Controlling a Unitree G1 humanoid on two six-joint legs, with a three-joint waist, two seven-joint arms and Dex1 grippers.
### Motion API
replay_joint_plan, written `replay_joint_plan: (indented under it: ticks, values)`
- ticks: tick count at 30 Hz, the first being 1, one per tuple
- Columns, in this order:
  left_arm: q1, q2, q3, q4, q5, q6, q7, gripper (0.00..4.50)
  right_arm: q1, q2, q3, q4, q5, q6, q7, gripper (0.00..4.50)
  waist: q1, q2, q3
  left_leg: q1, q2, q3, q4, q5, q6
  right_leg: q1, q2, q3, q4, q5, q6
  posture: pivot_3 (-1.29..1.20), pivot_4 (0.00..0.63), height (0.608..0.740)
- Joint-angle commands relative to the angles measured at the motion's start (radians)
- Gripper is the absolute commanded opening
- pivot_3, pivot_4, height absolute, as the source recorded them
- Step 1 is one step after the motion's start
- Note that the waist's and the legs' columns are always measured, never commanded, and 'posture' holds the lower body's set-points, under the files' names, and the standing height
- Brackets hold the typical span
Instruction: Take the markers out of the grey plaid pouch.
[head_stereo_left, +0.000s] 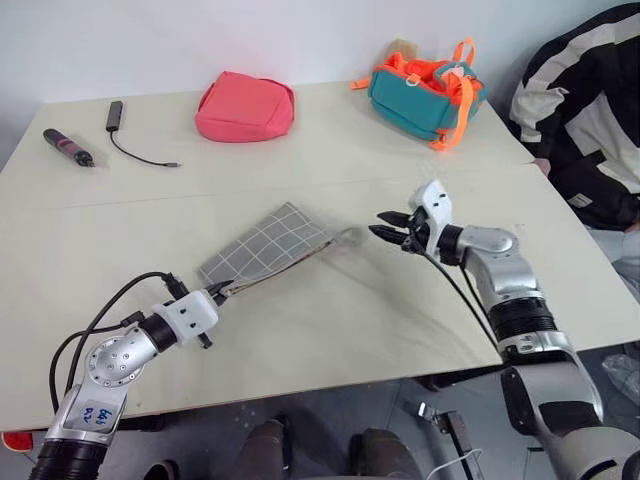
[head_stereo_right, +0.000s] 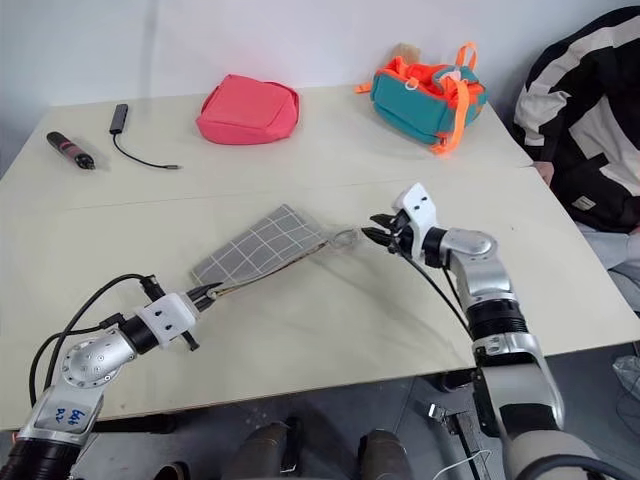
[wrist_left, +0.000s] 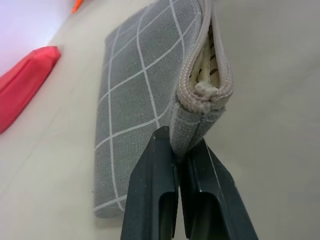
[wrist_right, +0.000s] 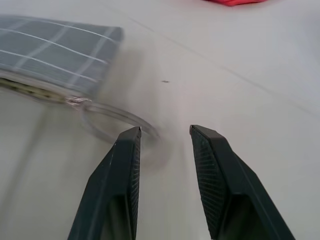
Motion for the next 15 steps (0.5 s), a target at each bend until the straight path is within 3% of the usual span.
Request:
replay_joint_plan:
  ticks: [1, 6, 9, 12, 15]
  values:
    - [-0.011, 0.005, 0.021, -0.027, -0.034, 0.002, -0.020, 0.00, -0.027, -0.027, -0.039, -0.062, 0.023, -0.016, 0.006, 1.66, 0.000, 0.000, 0.000, 0.000, 0.000, 0.000, 0.000, 0.000, 0.000, 0.000, 0.000, 0.000, 0.000, 0.000, 0.000, 0.00, 0.150, 0.740]
    - [-0.048, -0.028, 0.005, -0.067, -0.122, 0.094, -0.070, 0.00, 0.029, 0.058, 0.008, -0.350, 0.125, 0.117, 0.040, 1.66, -0.003, 0.000, 0.000, 0.001, 0.003, 0.002, 0.000, -0.001, -0.001, -0.001, 0.001, -0.001, 0.000, 0.000, 0.000, 0.00, 0.150, 0.740]
    - [-0.098, -0.050, 0.005, -0.202, -0.289, 0.316, -0.116, 0.00, 0.044, 0.142, 0.019, -0.517, 0.209, 0.217, 0.006, 1.03, 0.000, -0.003, 0.001, 0.000, 0.003, 0.001, 0.000, -0.001, -0.001, 0.000, 0.001, -0.001, 0.004, 0.000, 0.000, 0.00, 0.150, 0.740]
    - [-0.123, -0.052, 0.039, -0.272, -0.371, 0.454, -0.117, 0.00, 0.018, 0.123, 0.007, -0.519, 0.199, 0.229, 0.004, 0.03, 0.008, -0.005, 0.002, -0.003, 0.002, -0.002, 0.003, -0.001, -0.001, 0.000, 0.001, 0.000, 0.004, 0.000, 0.000, 0.00, 0.150, 0.740]
    - [-0.149, -0.053, 0.068, -0.314, -0.437, 0.559, -0.105, 0.00, 0.000, 0.090, 0.022, -0.521, 0.185, 0.214, 0.026, 0.03, 0.012, -0.005, 0.002, -0.005, 0.001, -0.003, 0.009, -0.004, 0.002, 0.000, 0.001, 0.000, 0.002, 0.001, 0.000, 0.00, 0.150, 0.740]
